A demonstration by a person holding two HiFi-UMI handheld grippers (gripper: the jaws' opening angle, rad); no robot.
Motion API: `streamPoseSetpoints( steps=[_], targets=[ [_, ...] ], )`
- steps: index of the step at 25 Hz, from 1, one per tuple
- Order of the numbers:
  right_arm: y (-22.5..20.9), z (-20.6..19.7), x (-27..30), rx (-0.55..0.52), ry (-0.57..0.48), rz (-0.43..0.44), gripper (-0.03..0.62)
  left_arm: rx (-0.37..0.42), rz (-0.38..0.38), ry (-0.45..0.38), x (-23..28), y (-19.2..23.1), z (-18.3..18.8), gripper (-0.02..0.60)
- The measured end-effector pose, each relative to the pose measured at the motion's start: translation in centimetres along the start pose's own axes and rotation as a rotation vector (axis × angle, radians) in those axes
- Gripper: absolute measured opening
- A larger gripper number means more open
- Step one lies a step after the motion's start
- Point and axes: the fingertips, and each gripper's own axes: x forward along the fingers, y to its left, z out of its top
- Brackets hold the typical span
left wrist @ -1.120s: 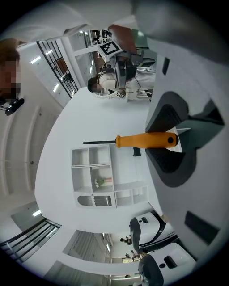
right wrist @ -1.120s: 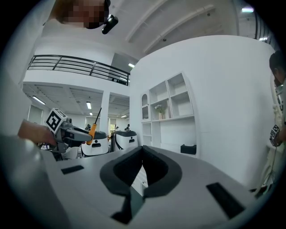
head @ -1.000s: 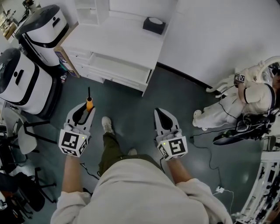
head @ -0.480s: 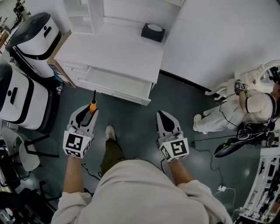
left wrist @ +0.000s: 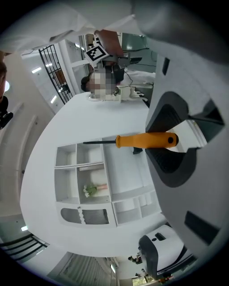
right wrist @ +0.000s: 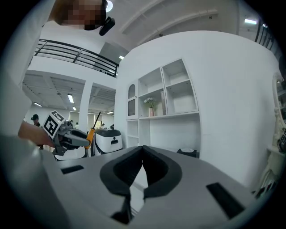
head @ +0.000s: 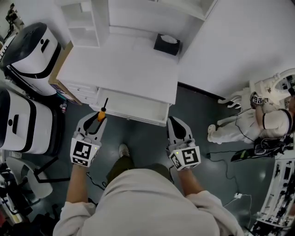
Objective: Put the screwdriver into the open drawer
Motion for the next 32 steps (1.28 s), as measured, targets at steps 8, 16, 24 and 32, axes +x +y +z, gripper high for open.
streamPoseSetpoints(
  steps=[8, 16, 24, 32],
  targets=[
    [-1.0, 0.4, 4.6, 0.016, 0.007, -0.019, 0.004, 0.025, -0.035, 0.028, 4.3, 3.5, -0.1, 0.109],
    [-4.6, 0.4, 6.5, 0.021, 0.02, 0.027, 0.005, 0.093, 0.005, 0.098, 7.3, 4.3, -0.2, 0.109],
    [-9.2, 0.6, 6.7, 0.03, 0.023, 0.009, 0.005, 0.231, -0.015, 0.192, 11.3, 4.0, -1.0, 0.11],
    [-12.8, -0.5, 5.0, 0.05, 0.056, -0.058, 0.005, 0.4, -0.094, 0.29, 15.3, 3.2, -2.6, 0.11]
  ],
)
